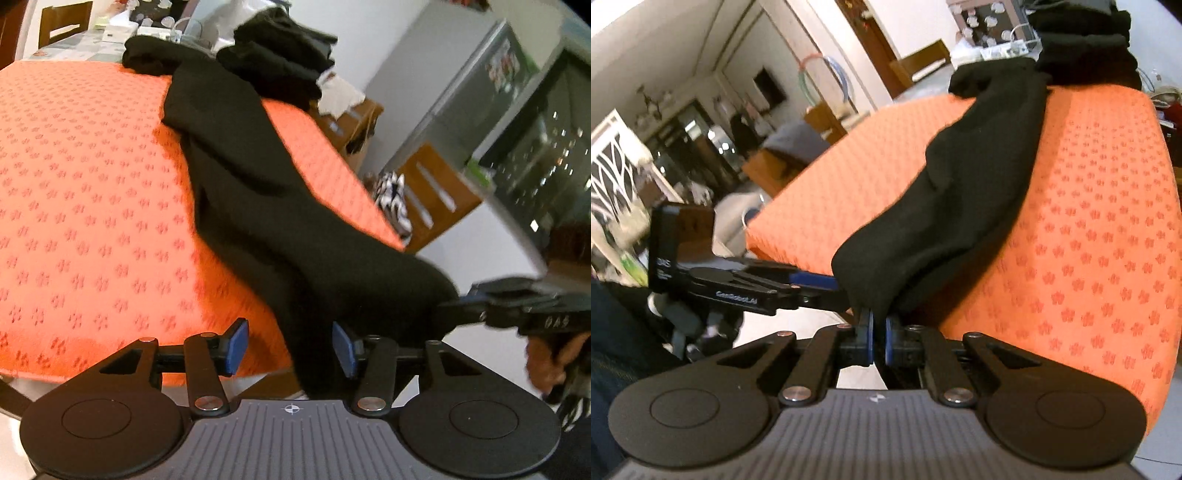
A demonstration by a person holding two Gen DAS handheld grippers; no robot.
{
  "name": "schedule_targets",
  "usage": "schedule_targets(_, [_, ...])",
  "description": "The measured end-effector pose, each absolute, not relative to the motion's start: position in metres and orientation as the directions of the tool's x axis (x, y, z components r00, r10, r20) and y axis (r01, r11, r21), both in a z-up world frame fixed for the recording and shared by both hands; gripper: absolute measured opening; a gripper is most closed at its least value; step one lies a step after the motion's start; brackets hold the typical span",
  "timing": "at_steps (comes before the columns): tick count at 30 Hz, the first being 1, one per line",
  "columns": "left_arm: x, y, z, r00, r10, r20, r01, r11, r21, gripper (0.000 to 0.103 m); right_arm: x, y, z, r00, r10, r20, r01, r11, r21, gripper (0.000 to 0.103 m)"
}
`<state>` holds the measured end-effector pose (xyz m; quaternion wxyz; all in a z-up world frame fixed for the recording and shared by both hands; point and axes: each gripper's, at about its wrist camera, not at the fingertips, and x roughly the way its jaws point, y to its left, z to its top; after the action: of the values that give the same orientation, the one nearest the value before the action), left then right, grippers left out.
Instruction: Fold clothes
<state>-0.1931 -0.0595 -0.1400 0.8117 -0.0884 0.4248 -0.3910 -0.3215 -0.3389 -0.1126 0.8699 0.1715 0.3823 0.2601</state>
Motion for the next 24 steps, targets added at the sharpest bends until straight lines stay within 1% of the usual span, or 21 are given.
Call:
schedule_targets(3, [-0.192,-0.057,-0.134,0.335,-0.714,-0.615,0.562,0.675,-0.478,0.052,-0.321,-0.339,-0.115,0.567,0.585,-0.580,-0.318,0.805,0.501,0.007])
schedule_targets(6, [-0.195,-0.053,-0.137,0.330,-0.687,-0.647,0.570,0.692,-0.444,0.051,-0.319,-0.332,-0.133,0.515,0.549,-0.659,-0.286,0.834,0.471,0.009])
schedule_targets(7, [-0.197,-0.052,-0.138,0.327,-0.677,-0.659,0.573,0.697,-0.431,0.051,-0.320,-0.330,-0.139,0.498,0.533,-0.683,-0.275,0.845,0.459,0.012])
schedule_targets(8, [-0.199,-0.052,-0.140,0.324,-0.668,-0.670,0.578,0.700,-0.419,0.051,-0.321,-0.329,-0.145,0.482,0.519,-0.706,-0.263,0.854,0.448,0.013])
schedule_targets(9, [-0.200,-0.051,-0.141,0.322,-0.664,-0.675,0.582,0.701,-0.411,0.051,-0.322,-0.330,-0.148,0.476,0.511,-0.716,-0.246,0.859,0.449,0.013])
schedule_targets(10, [-0.201,-0.052,-0.141,0.321,-0.660,-0.679,0.584,0.702,-0.407,0.051,-0.323,-0.331,-0.148,0.485,0.502,-0.716,-0.236,0.864,0.446,0.013])
schedule_targets(12, [-0.203,-0.053,-0.141,0.322,-0.656,-0.683,0.586,0.705,-0.400,0.050,-0.325,-0.334,-0.145,0.507,0.484,-0.713,-0.220,0.873,0.436,0.016])
schedule_targets(13, [-0.202,-0.055,-0.141,0.326,-0.656,-0.681,0.583,0.706,-0.401,0.048,-0.325,-0.334,-0.142,0.522,0.473,-0.710,-0.218,0.879,0.425,0.019])
schedule_targets(14, [-0.201,-0.057,-0.141,0.333,-0.655,-0.679,0.579,0.710,-0.401,0.046,-0.325,-0.335,-0.140,0.535,0.463,-0.707,-0.215,0.883,0.416,0.020])
schedule_targets(19, [-0.181,-0.076,-0.139,0.401,-0.637,-0.659,0.543,0.744,-0.389,0.035,-0.313,-0.335,-0.135,0.587,0.418,-0.694,-0.179,0.902,0.392,0.020])
schedule_targets(24, [-0.153,-0.093,-0.137,0.466,-0.598,-0.653,0.499,0.786,-0.364,0.033,-0.287,-0.330,-0.136,0.632,0.382,-0.674,-0.127,0.909,0.396,0.020])
